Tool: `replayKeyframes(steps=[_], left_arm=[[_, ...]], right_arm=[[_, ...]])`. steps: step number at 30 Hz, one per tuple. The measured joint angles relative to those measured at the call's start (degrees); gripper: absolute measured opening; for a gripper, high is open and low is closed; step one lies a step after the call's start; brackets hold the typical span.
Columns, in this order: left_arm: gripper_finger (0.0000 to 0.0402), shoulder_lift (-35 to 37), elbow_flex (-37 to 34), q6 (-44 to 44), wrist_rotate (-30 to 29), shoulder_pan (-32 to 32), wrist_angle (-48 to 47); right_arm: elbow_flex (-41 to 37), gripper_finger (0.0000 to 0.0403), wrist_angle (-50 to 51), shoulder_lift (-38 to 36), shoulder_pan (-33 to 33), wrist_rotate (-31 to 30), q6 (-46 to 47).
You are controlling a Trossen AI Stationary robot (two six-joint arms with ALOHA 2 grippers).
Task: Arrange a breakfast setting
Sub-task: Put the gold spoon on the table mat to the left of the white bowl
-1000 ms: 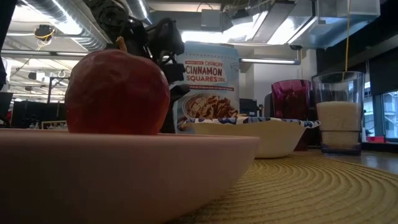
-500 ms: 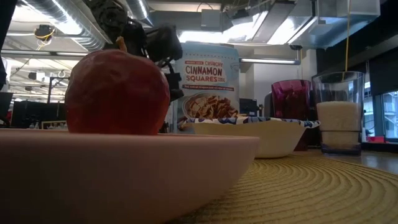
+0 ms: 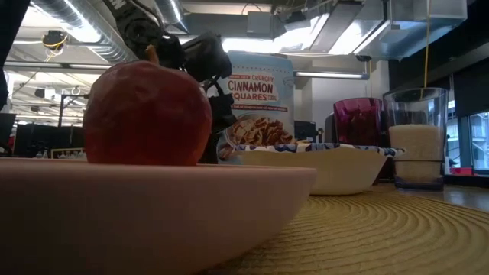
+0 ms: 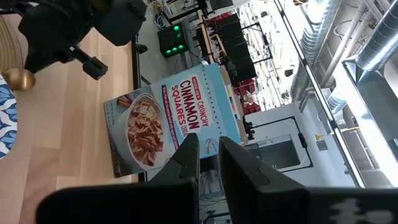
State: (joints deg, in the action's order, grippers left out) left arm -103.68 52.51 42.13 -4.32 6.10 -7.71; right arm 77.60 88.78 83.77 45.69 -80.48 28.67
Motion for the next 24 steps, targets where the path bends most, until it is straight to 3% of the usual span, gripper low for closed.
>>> replayKeyframes(steps=[15, 24], left_arm=[[0.0, -0.1, 0.0, 0.3, -0.7, 0.1, 2.2], [0.0, -0.1, 0.0, 0.5, 2.1, 0.1, 4.8]], right_arm=[[0.0, 0.0033, 0.2, 0.0, -0.1, 0.1, 0.0], [0.0, 0.0033, 0.2, 0.0, -0.1, 0.1, 0.0]])
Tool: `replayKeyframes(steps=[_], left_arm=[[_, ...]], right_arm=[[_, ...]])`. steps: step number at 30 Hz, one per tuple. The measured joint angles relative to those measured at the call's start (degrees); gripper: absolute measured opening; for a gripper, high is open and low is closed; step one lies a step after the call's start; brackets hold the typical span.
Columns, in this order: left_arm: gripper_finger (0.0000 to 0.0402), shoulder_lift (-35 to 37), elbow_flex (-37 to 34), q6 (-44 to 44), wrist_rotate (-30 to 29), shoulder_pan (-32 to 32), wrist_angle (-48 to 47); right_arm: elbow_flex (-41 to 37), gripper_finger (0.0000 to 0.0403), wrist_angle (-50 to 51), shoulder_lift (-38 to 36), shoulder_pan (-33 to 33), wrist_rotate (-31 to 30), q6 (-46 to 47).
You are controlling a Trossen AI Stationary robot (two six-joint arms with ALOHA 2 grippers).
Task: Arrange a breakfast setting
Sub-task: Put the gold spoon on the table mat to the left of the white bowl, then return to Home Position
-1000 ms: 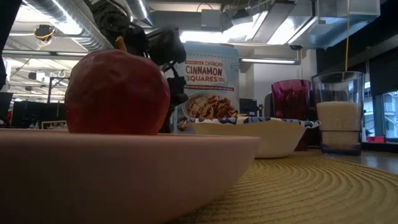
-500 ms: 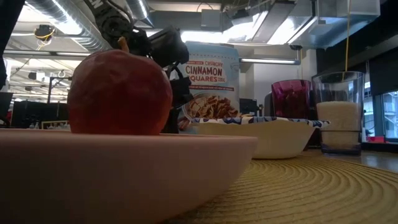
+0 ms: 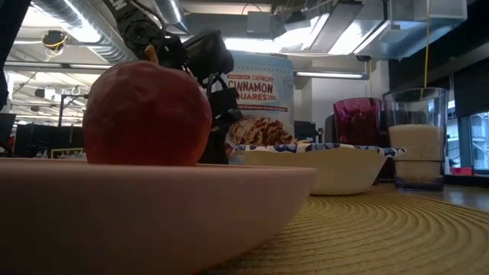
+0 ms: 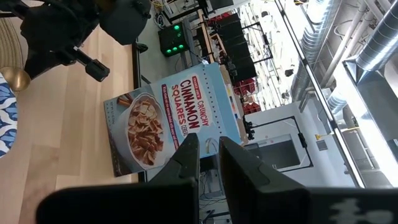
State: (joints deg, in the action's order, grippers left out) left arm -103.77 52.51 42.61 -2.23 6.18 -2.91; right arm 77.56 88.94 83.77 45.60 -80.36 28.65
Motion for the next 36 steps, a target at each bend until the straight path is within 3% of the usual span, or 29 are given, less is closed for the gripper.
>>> replayKeyframes(steps=[16, 22, 26, 30, 36], left_arm=[[0.0, 0.0, 0.0, 0.0, 0.2, 0.2, 2.2], [0.0, 0.5, -0.1, 0.1, -8.5, 0.0, 1.5], [0.0, 3.8, -0.1, 0.6, -13.5, -1.0, -0.8], [0.0, 8.6, -0.1, -2.5, -13.5, -2.1, -3.1], [0.0, 18.5, -0.1, -11.8, -12.5, -5.9, -7.8]], right_arm=[[0.0, 0.0033, -0.1, 0.0, 0.0, 0.0, 0.0], [0.0, 0.0033, -0.1, 0.0, 0.0, 0.0, 0.0], [0.0, 0.0033, 0.0, 0.0, 0.0, 0.1, 0.0], [-0.4, 0.0033, -0.1, 0.0, 0.0, 0.2, 0.0], [-6.2, 0.0033, 1.1, -0.5, 0.1, -6.8, 9.1]])
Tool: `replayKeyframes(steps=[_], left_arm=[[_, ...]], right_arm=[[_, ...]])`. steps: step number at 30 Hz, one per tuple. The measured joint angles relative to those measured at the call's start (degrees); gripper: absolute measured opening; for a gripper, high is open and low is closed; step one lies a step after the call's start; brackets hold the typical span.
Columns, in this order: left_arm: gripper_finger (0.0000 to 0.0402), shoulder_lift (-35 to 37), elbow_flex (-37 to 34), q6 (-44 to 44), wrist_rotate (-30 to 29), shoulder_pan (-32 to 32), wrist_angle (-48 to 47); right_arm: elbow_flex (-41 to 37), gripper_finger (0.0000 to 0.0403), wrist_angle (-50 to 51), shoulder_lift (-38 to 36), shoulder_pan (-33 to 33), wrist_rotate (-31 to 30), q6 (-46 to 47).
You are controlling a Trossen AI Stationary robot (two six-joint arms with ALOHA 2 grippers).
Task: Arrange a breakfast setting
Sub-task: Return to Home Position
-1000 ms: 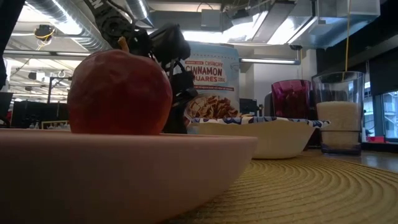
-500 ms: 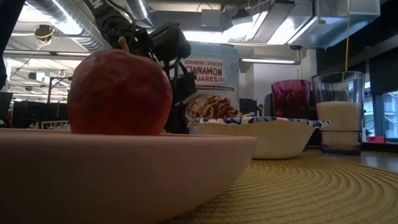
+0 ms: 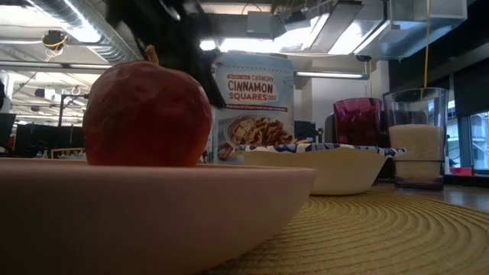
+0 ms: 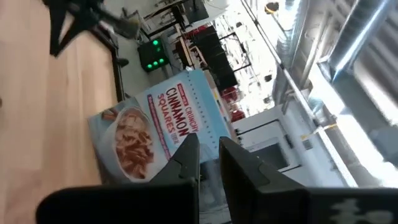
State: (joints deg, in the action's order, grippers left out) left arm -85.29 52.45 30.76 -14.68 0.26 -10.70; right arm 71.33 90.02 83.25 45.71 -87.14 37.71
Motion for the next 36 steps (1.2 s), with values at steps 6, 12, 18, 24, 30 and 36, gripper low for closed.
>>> replayKeyframes(steps=[6, 12, 18, 24, 30, 36], left_arm=[[0.0, 11.7, 0.0, -3.6, 7.2, -7.2, -2.3], [0.0, 19.4, 0.0, -7.4, 8.3, -13.1, -4.1], [0.0, 21.3, 0.0, -10.7, 7.9, -16.3, -7.4], [0.0, 21.1, 0.0, -9.6, 7.7, -17.6, -6.8], [0.0, 22.6, 0.0, -9.2, 7.9, -19.6, -2.4], [0.0, 25.6, 0.0, -9.4, 7.8, -21.4, -2.7]], right_arm=[[-1.1, 0.0033, -1.6, -2.1, 0.8, -0.6, 5.4], [-1.1, 0.0033, -10.7, -2.0, 1.6, 0.9, 2.7], [-1.1, 0.0026, -49.3, 0.4, 1.5, 23.5, -32.2], [-1.1, 0.0004, -88.7, 3.0, -1.5, 49.1, -77.5], [-1.1, 0.0004, -94.2, -3.0, -9.3, 59.4, -94.5], [-2.2, 0.0001, -91.1, -13.6, -22.6, 80.1, -96.2]])
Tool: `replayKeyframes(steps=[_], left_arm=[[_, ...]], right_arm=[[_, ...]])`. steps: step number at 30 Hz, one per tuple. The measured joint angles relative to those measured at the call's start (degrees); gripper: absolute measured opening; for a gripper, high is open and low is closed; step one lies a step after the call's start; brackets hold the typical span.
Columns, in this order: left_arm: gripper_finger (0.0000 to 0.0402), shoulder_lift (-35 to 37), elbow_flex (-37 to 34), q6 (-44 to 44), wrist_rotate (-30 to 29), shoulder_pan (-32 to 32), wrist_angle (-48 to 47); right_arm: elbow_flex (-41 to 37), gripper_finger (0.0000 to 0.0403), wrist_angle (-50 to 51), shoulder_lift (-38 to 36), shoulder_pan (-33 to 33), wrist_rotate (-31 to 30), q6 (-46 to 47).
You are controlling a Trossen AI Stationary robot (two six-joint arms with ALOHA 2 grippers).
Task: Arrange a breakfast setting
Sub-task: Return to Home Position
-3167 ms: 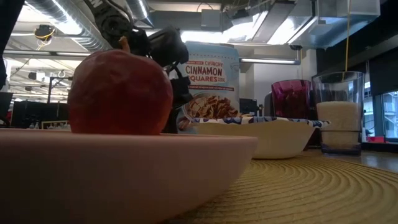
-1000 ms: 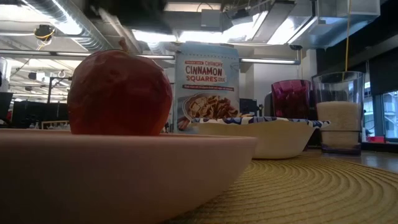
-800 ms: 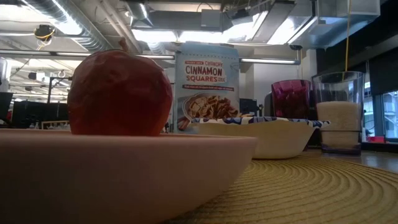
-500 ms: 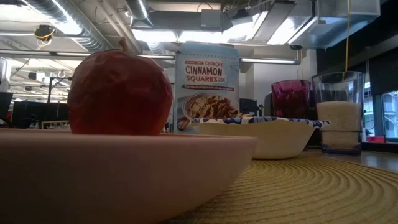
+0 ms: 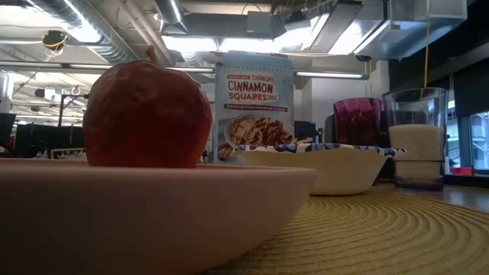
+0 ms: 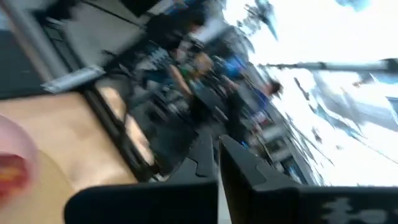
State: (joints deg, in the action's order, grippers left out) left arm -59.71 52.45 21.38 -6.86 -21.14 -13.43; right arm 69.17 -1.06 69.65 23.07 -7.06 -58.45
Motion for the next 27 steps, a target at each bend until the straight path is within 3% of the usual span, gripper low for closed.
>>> replayKeyframes(steps=[5, 9, 13, 21, 27], left_arm=[[0.0, 1.2, 0.0, -1.3, -2.7, -1.1, -0.7], [0.0, 3.2, 0.0, -3.3, -2.9, -2.0, -3.6], [0.0, 8.5, -2.1, -5.7, -4.1, -3.2, -2.0], [0.0, 27.6, -15.9, -9.0, -15.2, -5.8, 7.7], [0.0, 41.4, -27.5, -9.3, -16.6, -6.2, 14.3]], right_arm=[[-6.9, 0.0001, -0.4, -11.9, -8.5, 4.3, 3.7], [-16.3, 0.0, -9.1, -23.9, -8.5, 3.0, 4.0], [-27.3, 0.0, -17.7, -37.4, -3.7, 3.6, 4.2], [-43.2, 0.0, -19.7, -56.1, 8.2, -11.1, 2.2], [-46.5, 0.0, -13.8, -63.8, 14.3, -23.1, -2.4]])
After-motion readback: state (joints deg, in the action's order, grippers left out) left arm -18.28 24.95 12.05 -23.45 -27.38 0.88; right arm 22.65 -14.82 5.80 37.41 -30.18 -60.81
